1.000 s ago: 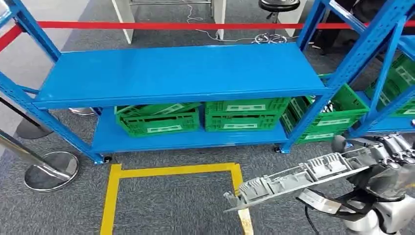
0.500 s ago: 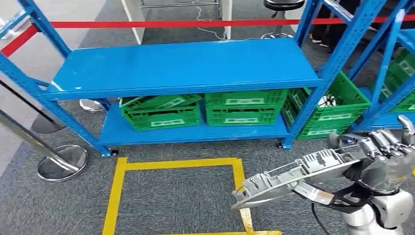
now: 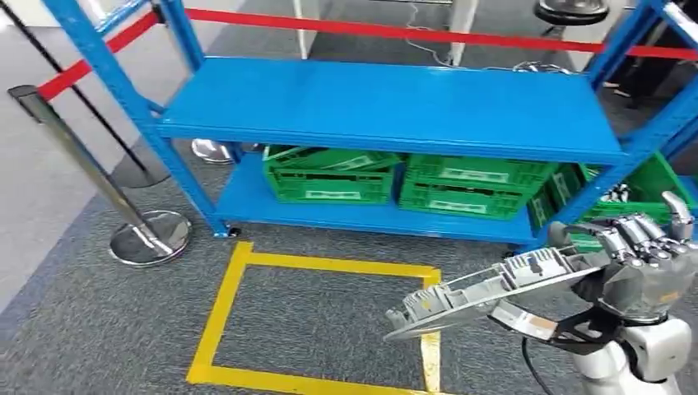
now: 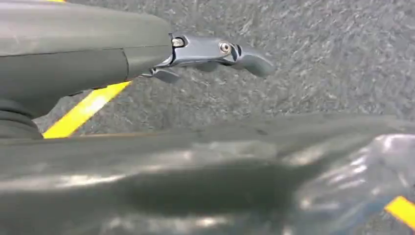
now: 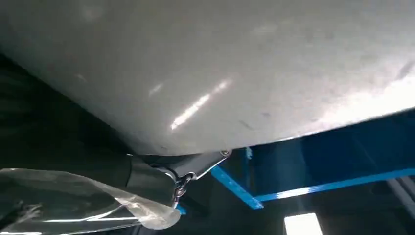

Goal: Take the parts from the cabinet and place them on the table.

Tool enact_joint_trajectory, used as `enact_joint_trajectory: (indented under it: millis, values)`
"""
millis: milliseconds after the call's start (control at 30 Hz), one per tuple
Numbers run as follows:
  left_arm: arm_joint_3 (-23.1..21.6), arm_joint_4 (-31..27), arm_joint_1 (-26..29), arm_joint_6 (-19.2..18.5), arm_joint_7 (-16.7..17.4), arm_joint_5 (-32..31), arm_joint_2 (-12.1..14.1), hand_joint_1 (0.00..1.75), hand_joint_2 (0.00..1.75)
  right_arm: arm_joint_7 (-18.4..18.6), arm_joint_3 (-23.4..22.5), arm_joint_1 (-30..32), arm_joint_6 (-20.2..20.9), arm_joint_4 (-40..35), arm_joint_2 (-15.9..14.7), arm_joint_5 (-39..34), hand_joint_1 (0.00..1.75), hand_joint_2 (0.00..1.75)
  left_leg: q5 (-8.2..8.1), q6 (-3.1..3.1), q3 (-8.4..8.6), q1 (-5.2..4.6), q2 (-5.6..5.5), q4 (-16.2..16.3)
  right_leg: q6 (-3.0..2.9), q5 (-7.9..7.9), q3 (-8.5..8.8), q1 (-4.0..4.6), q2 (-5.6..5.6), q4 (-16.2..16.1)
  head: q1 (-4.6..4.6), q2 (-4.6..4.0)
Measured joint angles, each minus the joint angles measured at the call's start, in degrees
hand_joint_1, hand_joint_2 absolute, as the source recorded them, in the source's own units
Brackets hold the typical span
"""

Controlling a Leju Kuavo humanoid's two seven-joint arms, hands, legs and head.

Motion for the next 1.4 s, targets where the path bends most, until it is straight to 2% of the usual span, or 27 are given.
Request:
enact_joint_trajectory:
  millis: [33, 100, 133, 167, 300, 333, 367, 400, 467, 533, 567, 633, 667, 700, 833, 867, 900, 933, 1000, 1067, 1133, 1167, 1200, 1233, 1333, 1367, 1400]
  values:
    - [0.00, 0.00, 0.01, -0.11, -0.04, -0.02, -0.11, 0.00, 0.00, 0.07, 0.13, 0.01, 0.00, 0.04, -0.20, 0.02, 1.75, 1.75, -0.01, -0.01, -0.05, 0.03, -0.78, 0.27, 0.12, 1.77, 0.23, -0.07, -0.01, -1.00, -0.04, 0.00]
    - [-0.02, 0.00, -0.03, -1.61, -0.87, 0.04, -0.24, 0.00, 0.00, 0.11, 0.37, -0.08, 0.00, 0.02, -0.59, 0.52, 1.75, 1.75, -0.22, -0.32, -0.10, 0.24, -2.42, 0.99, 0.38, 7.34, 3.76, -0.43, 0.56, -9.19, -0.05, 0.00]
    - [-0.07, 0.00, -0.17, -2.14, -1.31, 0.00, -0.35, 0.00, 0.00, 0.15, 0.50, -0.14, 0.00, -0.11, -0.83, 0.96, 1.75, 1.75, -0.45, -0.65, -0.29, 0.30, -3.14, 1.60, 0.53, 9.45, 5.81, -0.78, 2.07, -14.01, -0.02, 0.00]
    - [-0.13, 0.00, -0.38, -2.29, -1.66, -0.17, -0.39, 0.00, 0.00, 0.33, 0.72, -0.26, 0.00, -0.20, -1.11, 1.24, 1.75, 1.75, -0.55, -0.99, -0.78, 0.10, -3.68, 1.97, 0.60, 8.01, 6.21, -0.93, 4.55, -14.60, -0.07, 0.00]
    - [-0.28, 0.02, -0.71, -3.13, -3.02, 0.11, -0.55, 0.00, 0.00, 0.70, 1.75, -0.83, -0.02, -1.01, -1.57, 1.46, 1.75, 1.75, 0.42, -2.40, -2.93, 0.48, -6.15, 2.94, -1.02, 8.15, 6.28, -0.60, 2.96, -15.25, -0.11, 0.00]
    - [-0.28, 0.02, -0.72, -3.37, -3.35, 0.26, -0.27, 0.00, 0.00, 0.70, 2.03, -1.16, -0.02, -1.01, -1.57, 1.44, 1.75, 1.75, 0.23, -2.60, -3.23, 0.41, -5.96, 3.18, -1.54, 8.46, 6.18, -1.09, 2.09, -15.54, -0.02, 0.00]
    - [-0.28, 0.02, -0.68, -3.78, -3.80, 0.33, -0.33, 0.00, 0.00, 0.70, 2.30, -1.41, -0.02, -1.01, -1.57, 1.31, 1.75, 1.75, -0.71, -3.02, -3.64, 0.00, -2.66, 4.20, -1.86, 8.59, 6.25, -1.04, 1.47, -15.59, -0.24, 0.00]
    - [-0.31, 0.02, -0.85, -4.31, -4.20, 0.48, -0.35, 0.00, 0.00, 0.66, 2.54, -1.46, -0.02, -1.01, -1.57, 1.07, 1.75, 1.75, -2.72, -3.42, -4.89, 0.15, -0.66, 7.07, -1.97, 8.62, 6.19, -0.96, 0.65, -15.59, -0.86, 0.00]
    - [-0.44, 0.02, -1.15, -5.31, -5.09, 0.85, -0.24, 0.00, 0.00, 0.39, 3.46, -2.52, -0.02, -0.68, -1.57, 0.37, 1.75, 1.75, -6.95, -3.93, -8.80, 0.73, 0.75, 16.18, -2.05, 8.67, 5.93, -0.72, -1.10, -15.55, -0.94, 0.00]
    - [-0.48, 0.02, -1.05, -5.59, -5.46, 1.05, -0.15, 0.00, 0.00, 0.11, 4.85, -4.05, 0.00, -0.07, -1.57, -0.39, 1.75, 1.75, -7.10, -4.03, -9.68, 1.00, 0.90, 18.97, -2.04, 8.67, 5.83, -0.71, -2.67, -15.54, -0.94, 0.00]
    - [-0.48, 0.02, -0.89, -5.59, -5.49, 1.20, -0.02, 0.00, 0.00, 0.09, 5.23, -4.62, 0.00, 0.09, -1.57, -0.59, 1.75, 1.75, -5.50, -3.96, -8.49, 1.06, 0.98, 16.89, -2.04, 8.67, 5.84, -0.70, -3.44, -15.54, -0.96, 0.00]
    - [-0.46, 0.00, -0.47, -5.47, -5.29, 1.40, 0.33, 0.00, 0.00, -0.02, 6.23, -5.52, 0.00, 0.52, -1.53, -0.81, 1.75, 1.75, -1.02, -3.51, -3.65, 0.93, 2.33, 7.76, -1.98, 8.63, 5.99, -0.66, -4.82, -15.55, -0.96, 0.00]
    - [-0.46, 0.00, -0.39, -5.14, -4.90, 1.31, 0.48, 0.00, 0.00, -0.07, 6.60, -5.87, 0.00, 0.65, -1.53, -0.81, 1.75, 1.75, -0.47, -3.17, -1.76, 0.50, 5.01, 3.63, -1.88, 8.57, 6.05, -0.62, -5.45, -15.59, -0.92, 0.00]
    - [-0.46, 0.00, -0.44, -4.81, -4.28, 1.18, 0.57, 0.00, 0.00, -0.13, 6.95, -6.17, 0.00, 0.85, -1.51, -0.87, 1.75, 1.75, -1.06, -2.83, -1.56, -0.35, 6.03, 2.82, -1.60, 8.55, 5.89, -0.22, -6.25, -15.61, -1.03, 0.00]
    - [-0.42, 0.00, 0.66, -3.89, -3.41, 2.03, 0.72, 0.00, 0.00, -0.85, 8.07, -7.72, 0.00, 1.88, -1.27, -1.18, 1.75, 1.75, -0.45, -1.58, -2.05, -0.41, 3.40, 2.18, -0.33, 8.67, 6.55, -0.23, -8.63, -16.34, -1.03, 0.00]
    - [-0.35, -0.13, 1.00, -3.89, -3.41, 2.18, 0.72, 0.00, 0.00, -0.94, 8.26, -8.28, 0.04, 2.10, -1.16, -1.42, 1.75, 1.75, 0.06, -1.09, -1.60, 0.07, 2.80, 1.42, 0.00, 7.65, 6.13, -0.54, -6.44, -15.73, -0.86, 0.00]
    - [-0.26, -0.20, 0.93, -3.93, -3.41, 2.63, 0.81, 0.00, 0.00, -1.09, 8.59, -8.84, 0.13, 2.30, -1.16, -1.71, 1.75, 1.75, 0.32, -0.69, -1.67, 0.16, 2.20, 1.37, -0.17, 5.92, 4.86, -0.60, -3.29, -13.19, -0.85, 0.00]
    - [-0.04, -0.22, 0.85, -4.15, -3.41, 2.93, 0.81, 0.00, 0.00, -1.22, 8.96, -9.35, 0.28, 2.60, -1.16, -2.01, 1.75, 1.75, 0.40, -0.50, -1.83, 0.16, 1.53, 1.37, -0.27, 3.76, 2.73, -0.56, -1.39, -8.76, -0.41, 0.00]
    - [0.11, -0.22, 0.89, -4.57, -3.41, 3.21, 0.66, 0.00, 0.00, -1.49, 9.55, -9.70, 0.44, 3.15, -1.11, -2.32, 1.75, 1.75, 0.43, -0.32, -1.93, 0.01, 0.05, 1.39, -0.28, 0.38, -1.74, -0.33, 0.00, 0.30, -0.46, 0.00]
    - [0.28, -0.22, 1.09, -4.85, -3.10, 3.28, 0.53, 0.00, 0.00, -2.03, 10.56, -10.37, 0.74, 3.74, -1.09, -2.47, 1.75, 1.75, 0.45, -0.31, -1.88, -0.04, -1.75, 1.51, -0.44, 2.10, -2.66, -0.08, 0.06, 1.11, -0.33, 0.00]
    - [0.55, -0.22, 1.15, -5.03, -2.73, 3.63, 0.48, 0.00, 0.00, -2.36, 11.61, -11.60, 1.16, 4.11, -0.98, -2.69, 1.75, 1.75, 0.41, -0.36, -1.86, -0.04, -3.43, 1.92, -0.77, 7.61, 1.02, -0.09, 0.71, -7.36, -0.35, 0.00]
    - [0.63, -0.22, 1.15, -5.22, -2.71, 3.91, 0.46, 0.00, 0.00, -2.49, 12.08, -12.28, 1.51, 4.30, -0.79, -3.06, 1.75, 1.75, 0.25, -0.56, -1.97, 0.00, -4.22, 2.27, -0.93, 10.14, 3.40, -0.24, 2.68, -12.59, -0.29, 0.00]
    - [0.81, -0.22, 1.14, -5.49, -2.71, 4.07, 0.42, 0.00, 0.00, -2.51, 12.53, -12.97, 1.86, 4.57, -0.68, -3.54, 1.75, 1.75, 0.12, -0.80, -2.43, -0.01, -4.79, 2.58, -1.13, 9.17, 4.37, -0.66, 6.14, -14.02, -0.39, 0.00]
    - [1.00, -0.26, 0.99, -5.79, -2.71, 4.30, 0.46, 0.00, 0.00, -2.51, 13.00, -13.56, 2.36, 4.74, -0.29, -4.15, 1.75, 1.75, 0.12, -1.09, -3.17, -0.04, -5.53, 3.40, -1.03, 8.99, 4.82, -0.83, 6.28, -15.65, -0.57, 0.02]
    - [1.62, -0.44, 1.45, -6.53, -3.24, 4.70, 0.53, 0.00, 0.00, -2.64, 14.14, -15.43, 3.76, 5.71, 0.88, -5.29, 1.75, 1.75, 0.82, -2.31, -3.89, 0.43, -7.70, 2.91, -1.72, 9.22, 4.83, -0.44, 4.29, -15.41, -0.50, 0.00]
    - [1.86, -0.68, 1.52, -6.49, -3.26, 4.87, 0.90, 0.00, 0.00, -2.51, 14.47, -15.99, 4.29, 5.92, 1.47, -4.85, 1.75, 1.75, 0.50, -2.44, -3.94, 0.35, -6.79, 3.29, -1.98, 9.41, 5.24, -0.85, 3.03, -15.89, -0.33, 0.00]
    - [1.97, -0.74, 1.55, -6.45, -3.28, 4.90, 0.63, 0.00, 0.00, -2.38, 14.78, -16.21, 4.50, 6.12, 1.86, -4.17, 1.75, 1.75, -0.61, -2.96, -4.62, -0.02, -3.31, 4.91, -2.21, 9.37, 5.56, -0.82, 2.32, -16.03, -0.92, 0.00]
